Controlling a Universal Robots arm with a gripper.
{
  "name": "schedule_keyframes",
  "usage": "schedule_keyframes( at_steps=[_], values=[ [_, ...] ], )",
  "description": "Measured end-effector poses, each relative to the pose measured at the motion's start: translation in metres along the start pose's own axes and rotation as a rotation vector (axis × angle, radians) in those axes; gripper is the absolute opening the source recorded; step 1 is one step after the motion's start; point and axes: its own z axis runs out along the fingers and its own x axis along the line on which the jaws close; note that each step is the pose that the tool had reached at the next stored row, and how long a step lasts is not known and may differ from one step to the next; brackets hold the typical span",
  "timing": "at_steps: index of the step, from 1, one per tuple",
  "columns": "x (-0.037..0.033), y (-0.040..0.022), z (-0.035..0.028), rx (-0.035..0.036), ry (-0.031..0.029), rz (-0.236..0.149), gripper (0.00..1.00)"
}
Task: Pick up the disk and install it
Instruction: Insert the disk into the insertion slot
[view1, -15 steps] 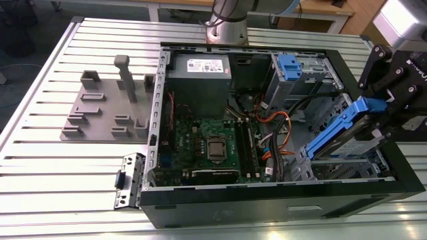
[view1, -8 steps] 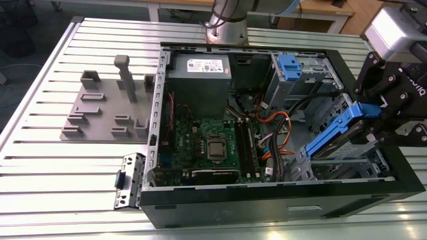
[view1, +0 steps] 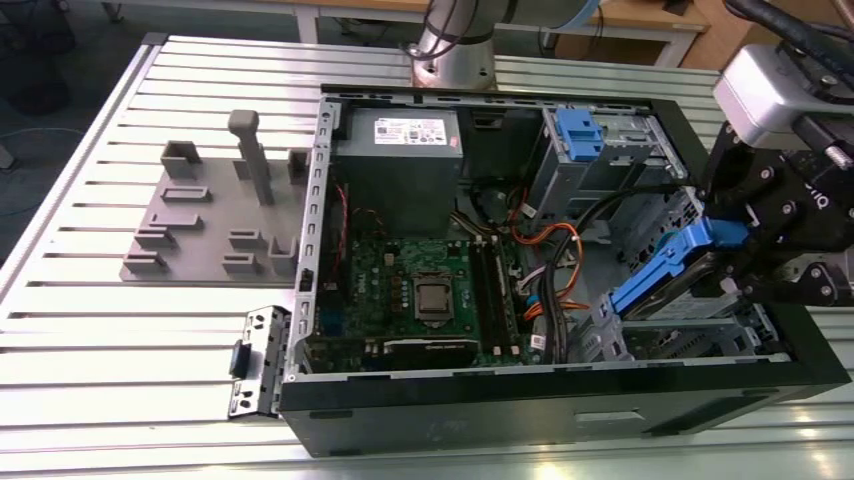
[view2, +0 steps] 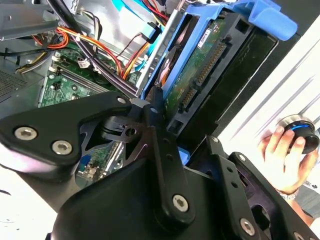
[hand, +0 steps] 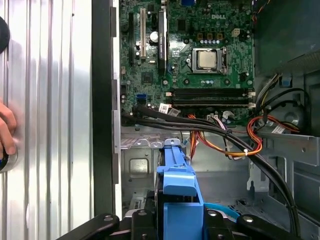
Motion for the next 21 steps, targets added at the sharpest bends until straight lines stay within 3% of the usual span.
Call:
schedule_keyframes(
  at_steps=[6, 7, 15, 19, 21],
  values=[
    [0.0, 0.0, 0.0004, 0.0, -0.0001, 0.0, 0.38],
    [0.0, 0.0, 0.0004, 0.0, -0.0001, 0.0, 0.44],
    [0.0, 0.0, 0.0002, 0.0, 0.0006, 0.0, 0.44],
    [-0.0008, 0.0002, -0.016, 0.0, 0.0012, 0.0, 0.44],
    [-0.0008, 0.0003, -0.0176, 0.0, 0.0004, 0.0, 0.44]
  ],
)
